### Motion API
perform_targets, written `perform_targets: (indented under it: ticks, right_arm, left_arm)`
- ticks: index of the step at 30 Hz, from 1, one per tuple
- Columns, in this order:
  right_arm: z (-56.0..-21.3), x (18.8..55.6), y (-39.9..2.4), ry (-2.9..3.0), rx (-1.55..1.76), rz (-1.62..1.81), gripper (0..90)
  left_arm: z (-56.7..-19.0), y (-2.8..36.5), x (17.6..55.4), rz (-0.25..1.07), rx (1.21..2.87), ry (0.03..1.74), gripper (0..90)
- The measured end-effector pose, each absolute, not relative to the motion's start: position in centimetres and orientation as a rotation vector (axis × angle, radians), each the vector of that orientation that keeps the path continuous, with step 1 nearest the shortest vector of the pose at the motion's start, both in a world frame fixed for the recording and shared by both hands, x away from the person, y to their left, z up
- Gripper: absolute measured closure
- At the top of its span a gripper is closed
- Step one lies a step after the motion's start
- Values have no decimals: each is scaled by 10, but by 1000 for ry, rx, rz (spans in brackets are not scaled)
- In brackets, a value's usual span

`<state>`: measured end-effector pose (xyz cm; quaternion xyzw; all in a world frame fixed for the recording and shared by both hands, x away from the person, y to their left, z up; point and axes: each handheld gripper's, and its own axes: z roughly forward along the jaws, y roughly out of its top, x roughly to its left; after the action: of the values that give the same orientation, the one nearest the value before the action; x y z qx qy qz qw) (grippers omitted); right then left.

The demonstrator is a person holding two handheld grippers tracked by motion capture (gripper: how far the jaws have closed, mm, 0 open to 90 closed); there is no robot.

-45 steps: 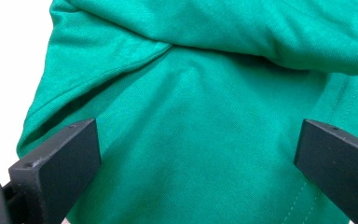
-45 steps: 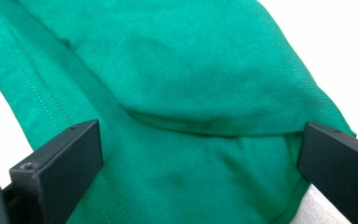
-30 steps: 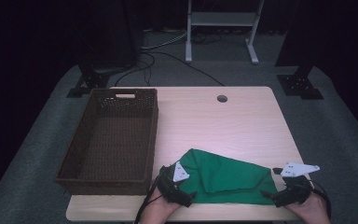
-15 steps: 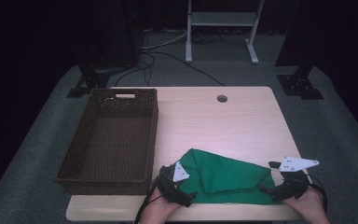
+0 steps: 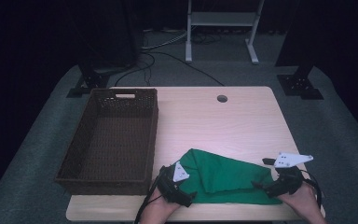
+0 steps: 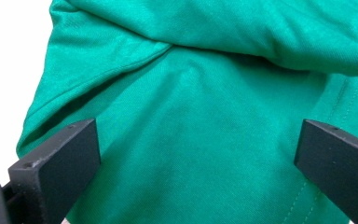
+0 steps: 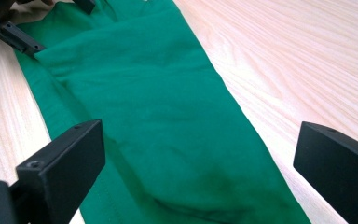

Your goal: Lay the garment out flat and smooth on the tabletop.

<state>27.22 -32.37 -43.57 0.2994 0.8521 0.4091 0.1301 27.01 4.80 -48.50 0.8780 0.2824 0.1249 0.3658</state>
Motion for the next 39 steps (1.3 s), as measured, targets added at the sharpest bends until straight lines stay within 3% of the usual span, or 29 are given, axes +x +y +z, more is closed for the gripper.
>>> perform_targets:
  ticks: [12, 27, 39]
  right_arm:
    - [-431, 276, -312, 2491, 830, 1206, 72]
    - [-426, 283, -297, 2532, 762, 1264, 331]
    - [-424, 286, -284, 2570, 711, 1270, 432]
  left_arm:
    - [-485, 48, 270, 321, 2257, 726, 0]
    - [-485, 48, 270, 321, 2257, 726, 0]
    - [-485, 48, 270, 321, 2256, 727, 0]
